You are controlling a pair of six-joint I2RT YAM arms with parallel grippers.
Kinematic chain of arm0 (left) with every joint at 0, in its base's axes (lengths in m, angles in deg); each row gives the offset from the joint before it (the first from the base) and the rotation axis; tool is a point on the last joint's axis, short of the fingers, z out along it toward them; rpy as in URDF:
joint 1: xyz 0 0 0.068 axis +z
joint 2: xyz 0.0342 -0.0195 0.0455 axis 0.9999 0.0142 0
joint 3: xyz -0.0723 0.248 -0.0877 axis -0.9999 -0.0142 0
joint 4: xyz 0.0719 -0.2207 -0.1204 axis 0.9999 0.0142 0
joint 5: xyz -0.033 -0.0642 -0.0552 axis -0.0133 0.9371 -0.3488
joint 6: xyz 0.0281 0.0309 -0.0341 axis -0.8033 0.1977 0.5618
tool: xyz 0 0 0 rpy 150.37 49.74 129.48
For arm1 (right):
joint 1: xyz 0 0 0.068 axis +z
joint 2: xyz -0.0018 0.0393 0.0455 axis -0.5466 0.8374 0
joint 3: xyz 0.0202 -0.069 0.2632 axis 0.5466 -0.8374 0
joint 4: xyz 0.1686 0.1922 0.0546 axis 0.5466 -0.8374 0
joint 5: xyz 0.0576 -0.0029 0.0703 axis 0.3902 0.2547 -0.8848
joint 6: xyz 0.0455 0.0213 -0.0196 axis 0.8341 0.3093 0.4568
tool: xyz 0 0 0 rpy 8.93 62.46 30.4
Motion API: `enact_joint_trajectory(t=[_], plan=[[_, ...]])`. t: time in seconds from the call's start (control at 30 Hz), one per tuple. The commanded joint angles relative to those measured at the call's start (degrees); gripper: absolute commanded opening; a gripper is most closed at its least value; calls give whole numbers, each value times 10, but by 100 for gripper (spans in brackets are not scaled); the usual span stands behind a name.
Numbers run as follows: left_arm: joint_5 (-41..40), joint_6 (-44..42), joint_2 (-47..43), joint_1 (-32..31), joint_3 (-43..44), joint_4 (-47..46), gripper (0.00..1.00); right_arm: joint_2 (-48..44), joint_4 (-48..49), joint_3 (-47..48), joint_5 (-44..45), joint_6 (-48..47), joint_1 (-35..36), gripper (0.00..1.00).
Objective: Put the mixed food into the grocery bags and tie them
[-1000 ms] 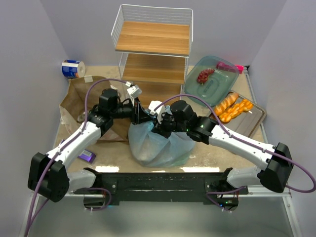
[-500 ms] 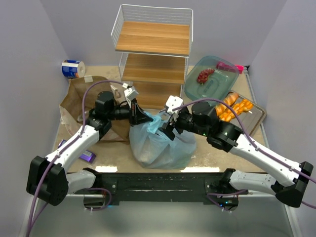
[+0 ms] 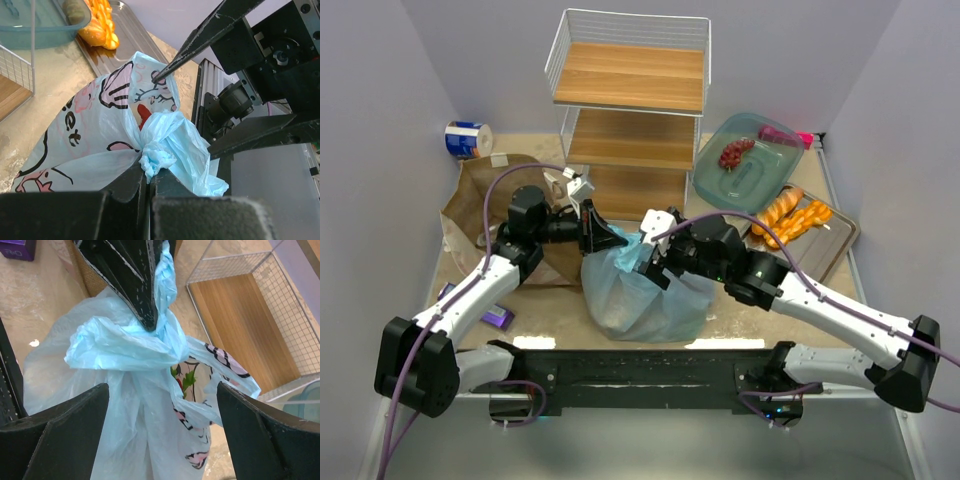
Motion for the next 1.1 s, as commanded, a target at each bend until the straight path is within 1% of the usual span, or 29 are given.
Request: enact_joint_trajectory(t=[0.0,0.17,0.23,0.33,0.4,0.43,0.53,0.57,0.63,0.67,0.7,0.73,0.97,1.03,1.07], plan=[[23,14,-12,5,3,-41,0,17,59,3,10,-15,19,93],[26,17,-13,7,2,-45,0,50,61,12,19,-23,26,93],[28,16,-14,9,1,-45,0,57,63,12,47,-26,27,92],[32,14,-15,13,0,-45,0,56,56,14,92,-23,25,88],[34,13,-16,15,0,-45,0,48,52,13,112,-18,25,84],[36,12,-15,16,0,-46,0,44,53,10,116,-16,25,78],[46,14,-13,15,-3,-53,0,35,45,11,120,-4,21,64],[48,16,-14,15,-4,-56,0,40,41,12,123,-1,19,56],[59,23,-15,15,-11,-70,0,46,35,11,130,6,14,42],[64,24,-15,14,-12,-75,0,52,33,11,136,11,11,12],[71,25,-18,14,-13,-78,0,56,31,10,152,16,7,3],[74,20,-18,13,-14,-77,0,57,28,9,159,23,5,0],[56,-22,-46,3,-13,-53,0,6,1,2,228,52,-15,0],[13,-45,-56,-12,-16,-45,0,-8,-14,7,243,63,-15,0],[-10,-55,-66,-33,-17,-35,0,-13,-18,9,240,68,-15,0]])
